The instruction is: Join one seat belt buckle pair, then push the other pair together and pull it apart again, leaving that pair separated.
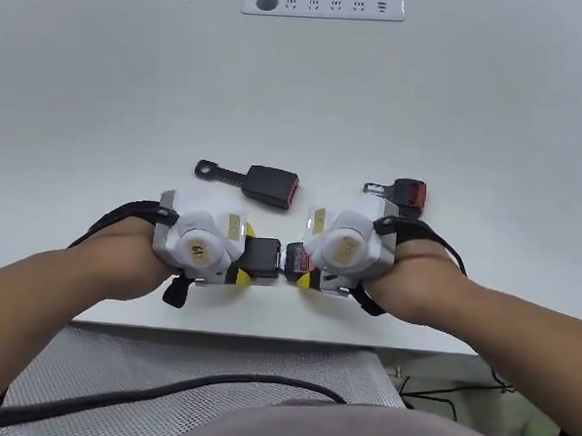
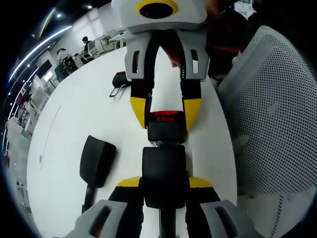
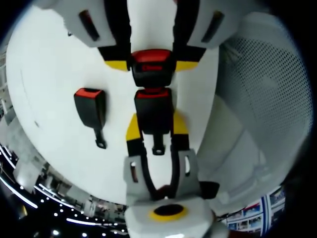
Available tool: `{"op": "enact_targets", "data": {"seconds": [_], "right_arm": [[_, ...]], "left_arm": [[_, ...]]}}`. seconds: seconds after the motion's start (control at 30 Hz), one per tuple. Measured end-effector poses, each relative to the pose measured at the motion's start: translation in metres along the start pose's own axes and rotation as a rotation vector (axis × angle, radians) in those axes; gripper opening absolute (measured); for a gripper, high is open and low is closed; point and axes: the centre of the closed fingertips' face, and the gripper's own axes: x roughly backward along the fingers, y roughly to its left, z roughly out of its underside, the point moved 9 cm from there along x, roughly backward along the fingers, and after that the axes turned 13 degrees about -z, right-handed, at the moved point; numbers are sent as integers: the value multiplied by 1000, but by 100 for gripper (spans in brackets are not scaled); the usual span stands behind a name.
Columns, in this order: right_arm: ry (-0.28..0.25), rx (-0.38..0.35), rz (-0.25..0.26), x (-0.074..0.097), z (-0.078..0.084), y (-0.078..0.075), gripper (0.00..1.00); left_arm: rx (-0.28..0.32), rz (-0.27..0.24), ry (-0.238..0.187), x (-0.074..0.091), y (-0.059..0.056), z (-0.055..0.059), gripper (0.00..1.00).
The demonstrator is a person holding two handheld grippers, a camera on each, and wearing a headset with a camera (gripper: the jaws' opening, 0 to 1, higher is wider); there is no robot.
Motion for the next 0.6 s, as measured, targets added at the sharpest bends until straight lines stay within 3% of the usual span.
{"op": "enact_targets", "data": {"seconds": [0.1,0.13,0.3,0.6], "right_arm": [[11,-33,-4,-1,-1,0,30],[-9,-4,-7,-2,-4,-1,30],[2,-2,-8,0,-4,0,30],[-3,20,-4,3,3,1,30]], "left_arm": [[-2,4,3,1,0,0,32],[-2,3,-1,1,-1,-1,32],[-5,4,4,1,-3,-2,33],[22,-2,-33,2,0,4,33]]}}
